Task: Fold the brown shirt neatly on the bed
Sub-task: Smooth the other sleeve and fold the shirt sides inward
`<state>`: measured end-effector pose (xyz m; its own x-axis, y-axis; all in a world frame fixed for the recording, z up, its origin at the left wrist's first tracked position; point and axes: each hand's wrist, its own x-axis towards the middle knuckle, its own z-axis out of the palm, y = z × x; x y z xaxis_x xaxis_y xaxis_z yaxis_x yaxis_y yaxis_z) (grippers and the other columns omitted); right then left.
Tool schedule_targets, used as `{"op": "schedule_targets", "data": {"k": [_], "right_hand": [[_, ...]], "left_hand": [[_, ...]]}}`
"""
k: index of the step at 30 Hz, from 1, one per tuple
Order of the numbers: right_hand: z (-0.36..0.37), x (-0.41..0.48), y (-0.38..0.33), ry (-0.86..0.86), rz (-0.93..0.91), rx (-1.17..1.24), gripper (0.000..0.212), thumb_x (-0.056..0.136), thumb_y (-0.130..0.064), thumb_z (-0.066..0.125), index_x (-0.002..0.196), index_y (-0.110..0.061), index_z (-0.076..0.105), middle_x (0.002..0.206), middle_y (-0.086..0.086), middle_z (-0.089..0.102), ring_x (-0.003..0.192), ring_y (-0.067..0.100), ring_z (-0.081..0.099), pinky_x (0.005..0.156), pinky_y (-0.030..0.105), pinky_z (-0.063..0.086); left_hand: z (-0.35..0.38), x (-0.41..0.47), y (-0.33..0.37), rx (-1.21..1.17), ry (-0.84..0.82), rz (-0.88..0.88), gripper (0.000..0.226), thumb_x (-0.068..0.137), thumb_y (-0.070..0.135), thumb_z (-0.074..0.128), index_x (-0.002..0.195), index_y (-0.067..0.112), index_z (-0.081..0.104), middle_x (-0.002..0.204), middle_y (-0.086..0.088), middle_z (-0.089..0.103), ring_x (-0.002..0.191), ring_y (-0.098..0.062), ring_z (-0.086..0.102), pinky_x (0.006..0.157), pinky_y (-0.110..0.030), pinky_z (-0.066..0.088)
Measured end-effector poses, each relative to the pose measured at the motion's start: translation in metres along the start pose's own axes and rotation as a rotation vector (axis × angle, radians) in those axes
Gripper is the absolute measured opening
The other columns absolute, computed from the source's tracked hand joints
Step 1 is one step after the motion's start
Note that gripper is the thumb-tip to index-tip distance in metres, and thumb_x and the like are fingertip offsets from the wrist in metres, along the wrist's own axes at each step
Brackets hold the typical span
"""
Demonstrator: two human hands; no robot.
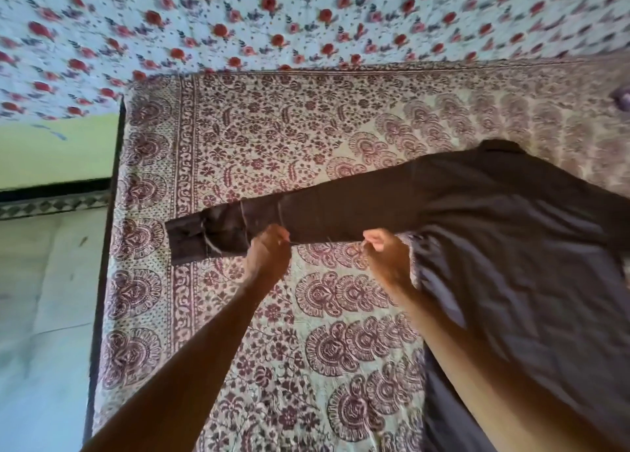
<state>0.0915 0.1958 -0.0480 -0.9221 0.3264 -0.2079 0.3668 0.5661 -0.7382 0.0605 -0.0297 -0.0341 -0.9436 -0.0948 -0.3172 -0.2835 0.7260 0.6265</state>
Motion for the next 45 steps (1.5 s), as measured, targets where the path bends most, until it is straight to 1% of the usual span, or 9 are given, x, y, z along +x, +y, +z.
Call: {"op": "schedule_targets", "data": {"k": [3,7,15,20,24,31,36,40,45], "right_hand": [[-0.030,-0.010,0.021,0.023,0.035,-0.010,0.017,0.083,-0.007,0.059,0.095,-0.009,0.070,0.095,0.004,0.073,0.089,0.015,0.068,0.067,0.004,0.042],[-0.077,0.007,0.044,0.108,-0.008,-0.115,0.023,0.087,-0.024,0.054,0.096,-0.011,0.071,0.096,0.007,0.075,0.094,0.021,0.068,0.073,0.021,0.041],[-0.128,0.106,0.114,0.126,-0.017,-0.230,0.026,0.088,-0.009,0.050,0.100,-0.016,0.072,0.105,0.005,0.073,0.104,0.025,0.065,0.082,0.029,0.046],[-0.150,0.174,0.109,-0.070,-0.227,-0.453,0.041,0.092,-0.016,0.053,0.132,-0.020,0.050,0.136,0.004,0.056,0.122,0.026,0.054,0.097,0.036,0.045],[-0.159,0.227,0.081,-0.245,-0.377,-0.613,0.051,0.092,-0.011,0.048,0.140,-0.022,0.035,0.144,0.008,0.044,0.114,0.036,0.057,0.085,0.042,0.050],[-0.136,0.270,0.061,-0.443,-0.435,-0.764,0.071,0.097,-0.014,0.049,0.153,-0.016,0.006,0.147,0.019,0.037,0.085,0.027,0.060,0.054,0.026,0.037],[-0.146,0.272,0.065,-0.332,-0.464,-0.644,0.014,0.090,-0.005,0.056,0.103,-0.006,0.060,0.101,0.013,0.061,0.090,0.030,0.064,0.062,0.028,0.039],[-0.184,0.278,0.066,-0.284,-0.521,-0.546,0.012,0.090,-0.009,0.058,0.100,-0.008,0.066,0.100,0.004,0.050,0.089,0.024,0.057,0.065,0.028,0.037],[-0.248,0.290,0.101,-0.167,-0.459,-0.607,0.015,0.087,-0.006,0.060,0.097,-0.011,0.070,0.112,0.010,0.056,0.099,0.030,0.060,0.067,0.032,0.047]], "left_hand": [[0.022,-0.020,0.020,-0.080,-0.143,0.016,0.028,0.084,0.031,0.048,0.095,0.018,0.071,0.096,-0.011,0.072,0.089,-0.028,0.067,0.074,-0.029,0.049],[0.070,-0.035,0.043,-0.111,-0.156,0.124,0.025,0.088,0.027,0.051,0.093,0.013,0.071,0.092,-0.010,0.072,0.083,-0.028,0.067,0.066,-0.029,0.050],[0.196,-0.032,0.135,-0.140,-0.182,0.055,0.028,0.073,0.033,0.042,0.062,0.017,0.062,0.076,-0.016,0.069,0.075,-0.032,0.068,0.060,-0.033,0.050],[0.246,-0.019,0.179,0.099,-0.032,-0.205,0.037,0.080,0.039,0.055,0.105,0.015,0.069,0.121,-0.012,0.061,0.116,-0.033,0.051,0.092,-0.041,0.041],[0.267,-0.035,0.199,0.134,0.132,-0.258,0.031,0.085,0.040,0.057,0.106,0.018,0.065,0.127,-0.010,0.052,0.123,-0.033,0.039,0.099,-0.044,0.031],[0.269,-0.023,0.215,-0.315,0.141,-0.266,0.025,0.092,0.031,0.058,0.101,0.008,0.061,0.099,-0.014,0.069,0.095,-0.032,0.063,0.071,-0.029,0.038],[0.267,-0.027,0.213,-0.302,0.245,-0.158,0.026,0.090,0.032,0.060,0.073,0.013,0.055,0.075,-0.009,0.064,0.072,-0.031,0.060,0.063,-0.037,0.046],[0.271,-0.045,0.233,-0.295,0.302,-0.070,0.029,0.088,0.030,0.065,0.066,0.013,0.059,0.071,-0.001,0.058,0.064,-0.021,0.055,0.060,-0.032,0.044],[0.300,-0.067,0.268,-0.282,0.041,-0.028,0.028,0.089,0.031,0.063,0.065,0.019,0.055,0.055,0.006,0.055,0.048,-0.006,0.047,0.048,-0.022,0.035]]}}
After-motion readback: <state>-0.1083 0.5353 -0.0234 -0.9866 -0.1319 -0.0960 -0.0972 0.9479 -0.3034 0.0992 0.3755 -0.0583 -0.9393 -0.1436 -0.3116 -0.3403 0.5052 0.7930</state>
